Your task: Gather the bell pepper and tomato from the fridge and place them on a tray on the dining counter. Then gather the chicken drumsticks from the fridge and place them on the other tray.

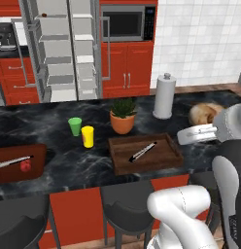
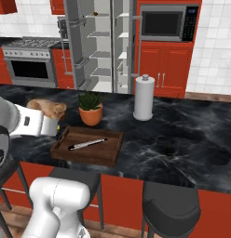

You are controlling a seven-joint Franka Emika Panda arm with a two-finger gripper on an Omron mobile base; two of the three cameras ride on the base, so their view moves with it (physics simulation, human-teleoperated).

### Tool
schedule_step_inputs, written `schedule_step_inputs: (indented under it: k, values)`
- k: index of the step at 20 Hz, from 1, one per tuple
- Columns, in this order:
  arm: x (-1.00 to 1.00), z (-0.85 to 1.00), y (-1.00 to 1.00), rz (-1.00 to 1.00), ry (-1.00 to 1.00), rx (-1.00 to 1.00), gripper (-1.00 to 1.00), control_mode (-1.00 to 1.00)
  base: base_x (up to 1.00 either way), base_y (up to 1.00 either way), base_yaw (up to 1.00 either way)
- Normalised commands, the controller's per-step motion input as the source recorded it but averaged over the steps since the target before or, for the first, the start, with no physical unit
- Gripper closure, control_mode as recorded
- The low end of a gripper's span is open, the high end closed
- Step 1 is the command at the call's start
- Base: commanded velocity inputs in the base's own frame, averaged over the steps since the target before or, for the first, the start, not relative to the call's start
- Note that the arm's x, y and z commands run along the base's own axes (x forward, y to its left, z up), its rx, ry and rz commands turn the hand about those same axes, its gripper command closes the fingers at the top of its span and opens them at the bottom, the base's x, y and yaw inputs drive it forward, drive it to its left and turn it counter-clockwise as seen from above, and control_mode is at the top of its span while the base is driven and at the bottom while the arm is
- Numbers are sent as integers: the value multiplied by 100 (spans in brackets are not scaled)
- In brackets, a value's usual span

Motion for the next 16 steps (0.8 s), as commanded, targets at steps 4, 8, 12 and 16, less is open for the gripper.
schedule_step_inputs:
  k: [4, 8, 12, 16]
  values:
    - [100, -51, 6, 2, 30, -12, 100, -100, 0, 0, 0]
    - [91, -62, 5, 0, 25, -6, 100, -100, 0, 0, 0]
    - [79, -64, 1, 0, 11, 0, 100, -100, 0, 0, 0]
    - [33, -68, -5, 2, 9, -1, 100, -100, 0, 0, 0]
